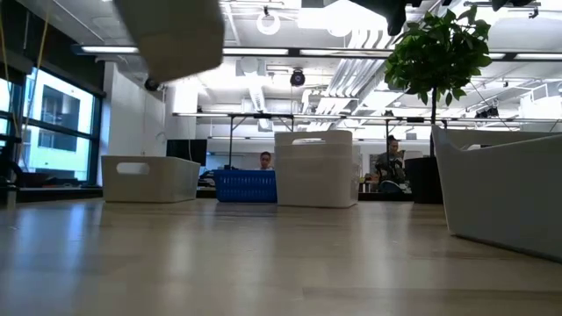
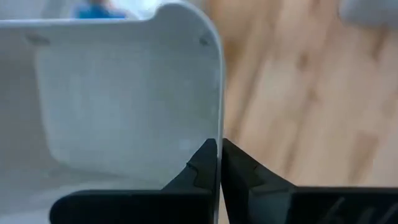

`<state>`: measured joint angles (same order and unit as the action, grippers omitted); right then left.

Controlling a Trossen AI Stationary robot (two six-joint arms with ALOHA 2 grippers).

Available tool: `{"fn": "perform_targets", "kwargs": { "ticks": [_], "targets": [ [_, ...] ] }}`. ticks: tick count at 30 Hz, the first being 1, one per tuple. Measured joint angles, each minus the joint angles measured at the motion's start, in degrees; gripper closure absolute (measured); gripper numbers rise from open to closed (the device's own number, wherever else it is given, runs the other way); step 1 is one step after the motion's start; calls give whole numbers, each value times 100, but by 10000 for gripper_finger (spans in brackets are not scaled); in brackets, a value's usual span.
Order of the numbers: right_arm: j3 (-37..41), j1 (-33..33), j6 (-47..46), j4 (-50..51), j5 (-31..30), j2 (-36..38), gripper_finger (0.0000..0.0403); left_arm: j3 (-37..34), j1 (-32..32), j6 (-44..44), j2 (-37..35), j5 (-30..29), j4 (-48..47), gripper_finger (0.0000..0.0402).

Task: Stack baskets by color
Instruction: Stack the bottom left gray bin on the top gray bin

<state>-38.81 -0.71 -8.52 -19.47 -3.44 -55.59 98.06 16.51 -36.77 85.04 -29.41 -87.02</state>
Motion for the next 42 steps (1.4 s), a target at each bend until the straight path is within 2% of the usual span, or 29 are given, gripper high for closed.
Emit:
{"fn": "perform_targets", "kwargs": {
  "ticks": [6,10,19,25,30,33,37,42],
  "targets": [
    [0,0,-43,44,0,0,194,101,-6,727,-274,-1547,242,402],
    [0,0,-45,88,0,0,194,101,-58,1130,-487,-1967,8,401],
    [0,0,-61,104,0,0,194,-113,-482,1446,-851,-2012,-259,402],
    [0,0,-61,104,-2,0,194,-841,-553,1257,-1272,-2127,163,402],
    [0,0,-59,105,-18,0,194,-1538,-514,1466,-1820,-2091,877,401],
    [0,0,-68,105,-92,0,194,-1952,-558,1612,-2047,-2066,905,401],
    [0,0,-195,105,-92,0,194,-2445,-741,2062,-2142,-1611,911,401],
    [0,0,-196,105,-92,0,194,-2687,-1105,2932,-2030,-977,929,402]
  ]
}}
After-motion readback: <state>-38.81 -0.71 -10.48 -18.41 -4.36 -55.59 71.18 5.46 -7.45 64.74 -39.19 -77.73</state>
